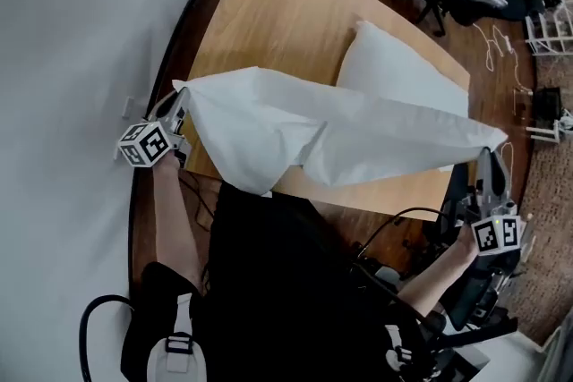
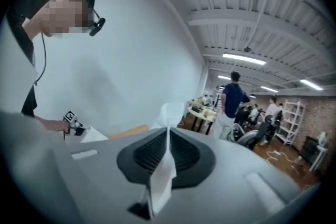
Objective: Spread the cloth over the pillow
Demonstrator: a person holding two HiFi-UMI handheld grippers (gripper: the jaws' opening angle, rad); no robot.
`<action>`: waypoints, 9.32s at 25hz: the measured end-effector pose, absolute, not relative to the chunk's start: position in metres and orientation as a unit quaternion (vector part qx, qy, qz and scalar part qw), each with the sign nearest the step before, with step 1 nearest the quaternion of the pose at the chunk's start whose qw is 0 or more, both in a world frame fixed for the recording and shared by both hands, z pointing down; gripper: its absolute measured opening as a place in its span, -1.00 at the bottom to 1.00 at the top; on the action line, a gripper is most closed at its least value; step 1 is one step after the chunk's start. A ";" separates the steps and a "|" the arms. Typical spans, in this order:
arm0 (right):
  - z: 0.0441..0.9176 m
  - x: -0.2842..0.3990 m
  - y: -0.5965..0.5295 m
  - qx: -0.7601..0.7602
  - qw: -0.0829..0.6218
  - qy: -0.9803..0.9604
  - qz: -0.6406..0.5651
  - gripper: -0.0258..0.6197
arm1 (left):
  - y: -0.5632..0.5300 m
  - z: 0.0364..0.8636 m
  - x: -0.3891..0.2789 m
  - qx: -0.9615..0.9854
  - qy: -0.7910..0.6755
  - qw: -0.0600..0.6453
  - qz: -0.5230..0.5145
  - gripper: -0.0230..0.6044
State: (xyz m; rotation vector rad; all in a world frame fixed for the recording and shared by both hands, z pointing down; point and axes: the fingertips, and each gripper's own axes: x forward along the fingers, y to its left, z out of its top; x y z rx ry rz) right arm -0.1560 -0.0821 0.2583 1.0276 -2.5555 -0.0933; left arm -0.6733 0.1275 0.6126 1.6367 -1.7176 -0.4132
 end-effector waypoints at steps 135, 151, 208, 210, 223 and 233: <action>0.727 0.384 -0.168 0.323 0.529 -0.748 0.239 -0.91 | -0.023 0.710 -0.267 0.767 -0.478 0.348 0.249 -0.90; 0.661 0.456 -0.281 0.426 0.603 -0.661 0.137 -0.51 | -0.006 0.693 -0.332 0.714 -0.584 0.355 0.156 -0.60; 0.460 0.111 0.065 0.409 -0.023 -0.891 0.197 -0.94 | 0.132 0.365 -0.212 0.845 -0.267 0.129 -0.444 -0.92; 0.440 0.094 0.086 0.383 -0.042 -0.902 0.195 -0.94 | 0.157 0.350 -0.216 0.823 -0.226 0.124 -0.506 -0.92; 0.392 0.172 0.227 0.272 -0.116 -0.939 0.174 -0.94 | 0.275 0.286 -0.039 0.849 -0.109 0.089 -0.509 -0.92; 0.398 0.212 0.258 0.237 -0.139 -0.949 0.154 -0.94 | 0.329 0.292 0.046 0.894 -0.129 0.096 -0.418 -0.92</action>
